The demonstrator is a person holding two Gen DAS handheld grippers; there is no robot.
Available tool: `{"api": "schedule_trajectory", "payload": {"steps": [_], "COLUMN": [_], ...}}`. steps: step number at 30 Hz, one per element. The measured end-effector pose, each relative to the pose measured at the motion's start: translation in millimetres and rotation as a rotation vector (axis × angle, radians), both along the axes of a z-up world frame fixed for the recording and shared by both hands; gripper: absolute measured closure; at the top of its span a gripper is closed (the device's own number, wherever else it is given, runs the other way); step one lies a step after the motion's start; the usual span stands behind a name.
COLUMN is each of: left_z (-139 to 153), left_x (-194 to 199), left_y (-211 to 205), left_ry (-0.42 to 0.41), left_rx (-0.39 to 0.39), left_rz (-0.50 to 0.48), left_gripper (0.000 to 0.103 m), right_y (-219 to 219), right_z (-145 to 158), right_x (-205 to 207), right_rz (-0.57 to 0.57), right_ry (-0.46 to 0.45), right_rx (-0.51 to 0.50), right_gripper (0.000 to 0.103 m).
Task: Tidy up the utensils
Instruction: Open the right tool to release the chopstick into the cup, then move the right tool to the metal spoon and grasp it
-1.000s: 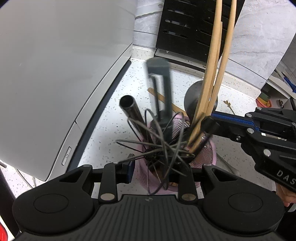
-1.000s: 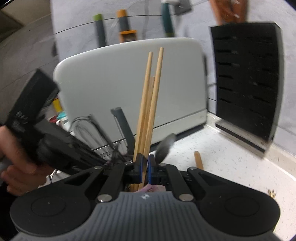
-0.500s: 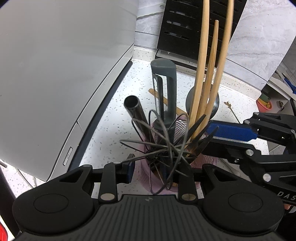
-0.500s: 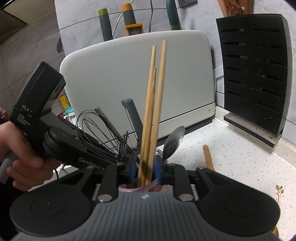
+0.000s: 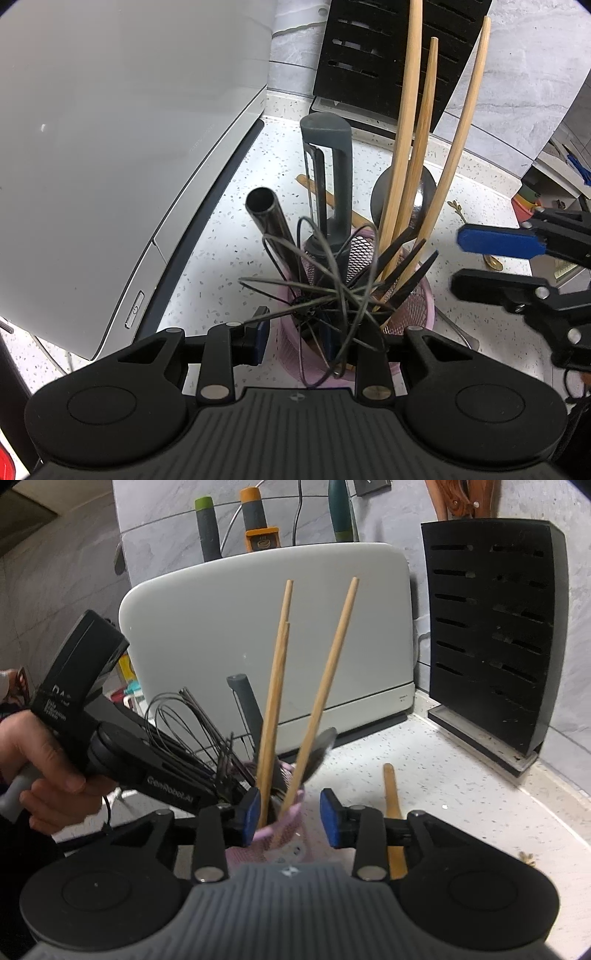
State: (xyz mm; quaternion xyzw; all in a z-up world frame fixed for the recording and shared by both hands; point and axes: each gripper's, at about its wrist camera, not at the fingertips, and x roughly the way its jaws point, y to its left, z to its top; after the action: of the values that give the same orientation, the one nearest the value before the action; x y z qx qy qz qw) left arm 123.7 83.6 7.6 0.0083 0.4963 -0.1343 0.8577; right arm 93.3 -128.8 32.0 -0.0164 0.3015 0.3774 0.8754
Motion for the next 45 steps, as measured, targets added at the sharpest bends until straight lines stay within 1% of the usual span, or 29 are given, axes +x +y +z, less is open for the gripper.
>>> {"api": "schedule_trajectory", "payload": {"steps": [2,4,7,11,17,33,40,45], "left_z": [0,0,-1,-1,-1,0,1,2], "left_x": [0,1,1,1,1,0,-1,-1], "left_y": [0,0,0,-2,-3,-4,0,1], "left_ry": [0.001,0.001,0.002,0.003,0.002,0.0,-0.002,-0.004], "left_rx": [0.0,0.001,0.003,0.005,0.005,0.005,-0.001,-0.003], "left_rz": [0.001,0.001,-0.001,-0.001,-0.002,-0.005,-0.003,-0.004], "left_gripper": [0.07,0.071,0.07,0.07,0.071,0.07,0.07,0.07], "right_y": [-7,-15,-28,-38,-33,-3,4,8], "right_z": [1,0,-6,-26,-56,-72,-81,-82], "right_x": [2,6,14,25,29,27,32,32], "right_rz": [-0.005,-0.022,-0.065,-0.124,-0.131,-0.079,-0.102,-0.118], "right_ry": [0.002,0.009,0.027,0.094,0.165,0.194,0.203,0.184], "right_rx": [-0.022,-0.041,-0.065,-0.1,-0.181,-0.228,-0.244,-0.238], "right_gripper": [0.065,0.057,0.057,0.057,0.057,0.058,0.059,0.06]}}
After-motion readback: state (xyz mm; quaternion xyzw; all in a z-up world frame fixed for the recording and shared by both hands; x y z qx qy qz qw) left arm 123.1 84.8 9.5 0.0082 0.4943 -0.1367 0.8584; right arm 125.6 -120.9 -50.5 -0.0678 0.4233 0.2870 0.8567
